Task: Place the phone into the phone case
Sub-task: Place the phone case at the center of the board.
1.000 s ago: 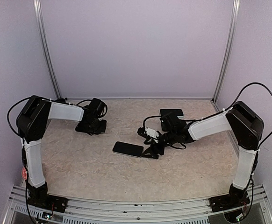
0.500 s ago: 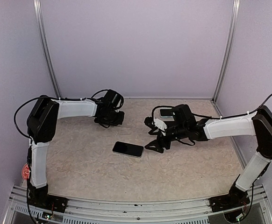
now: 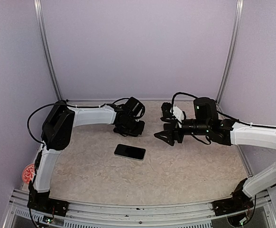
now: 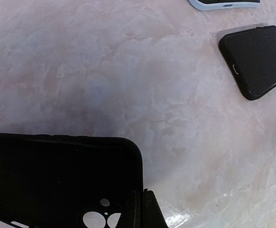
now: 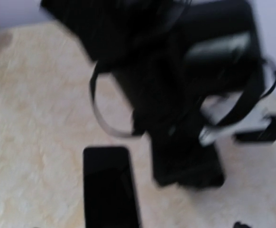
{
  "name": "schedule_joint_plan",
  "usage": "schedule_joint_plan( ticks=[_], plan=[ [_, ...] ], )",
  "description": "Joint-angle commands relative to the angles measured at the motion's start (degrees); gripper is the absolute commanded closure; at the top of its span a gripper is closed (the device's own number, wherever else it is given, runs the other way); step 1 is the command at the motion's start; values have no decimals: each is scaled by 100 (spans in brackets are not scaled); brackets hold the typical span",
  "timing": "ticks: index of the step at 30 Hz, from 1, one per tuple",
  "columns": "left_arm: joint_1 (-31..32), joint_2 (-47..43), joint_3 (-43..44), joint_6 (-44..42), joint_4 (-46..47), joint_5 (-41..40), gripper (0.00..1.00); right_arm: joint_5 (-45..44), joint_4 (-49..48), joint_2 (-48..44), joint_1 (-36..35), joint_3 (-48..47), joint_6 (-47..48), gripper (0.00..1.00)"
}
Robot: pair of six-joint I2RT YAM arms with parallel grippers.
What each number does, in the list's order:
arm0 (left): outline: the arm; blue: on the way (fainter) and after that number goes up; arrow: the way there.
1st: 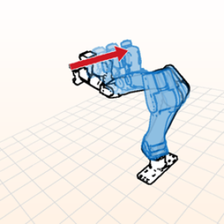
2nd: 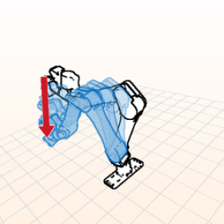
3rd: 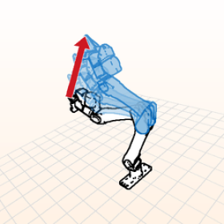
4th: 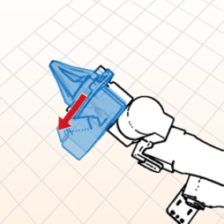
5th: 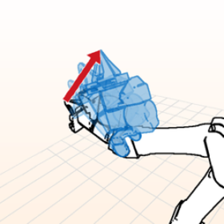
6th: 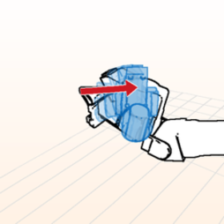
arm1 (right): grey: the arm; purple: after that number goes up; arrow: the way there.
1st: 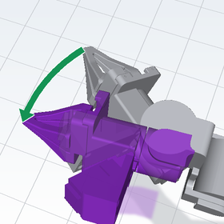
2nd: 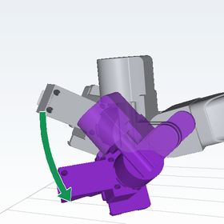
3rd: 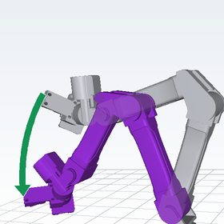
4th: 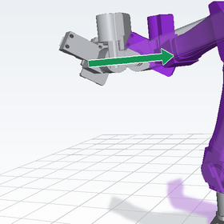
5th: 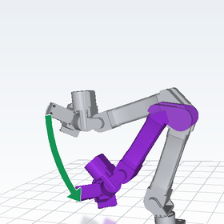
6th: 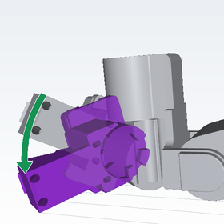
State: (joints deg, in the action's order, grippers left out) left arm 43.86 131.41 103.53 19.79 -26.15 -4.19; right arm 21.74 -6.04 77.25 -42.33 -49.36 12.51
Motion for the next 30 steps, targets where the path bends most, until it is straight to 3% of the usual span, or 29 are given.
schedule_joint_plan(
  ticks=[1, 30],
  plan=[
    [175, -95, 141, 494, -97, 196, 100, -274, -368, -333, 30, 155, -201, 14],
    [1305, 131, 257, 2386, 1146, 1538, 100, 356, -732, -867, 145, 427, -311, 13]
  ],
)
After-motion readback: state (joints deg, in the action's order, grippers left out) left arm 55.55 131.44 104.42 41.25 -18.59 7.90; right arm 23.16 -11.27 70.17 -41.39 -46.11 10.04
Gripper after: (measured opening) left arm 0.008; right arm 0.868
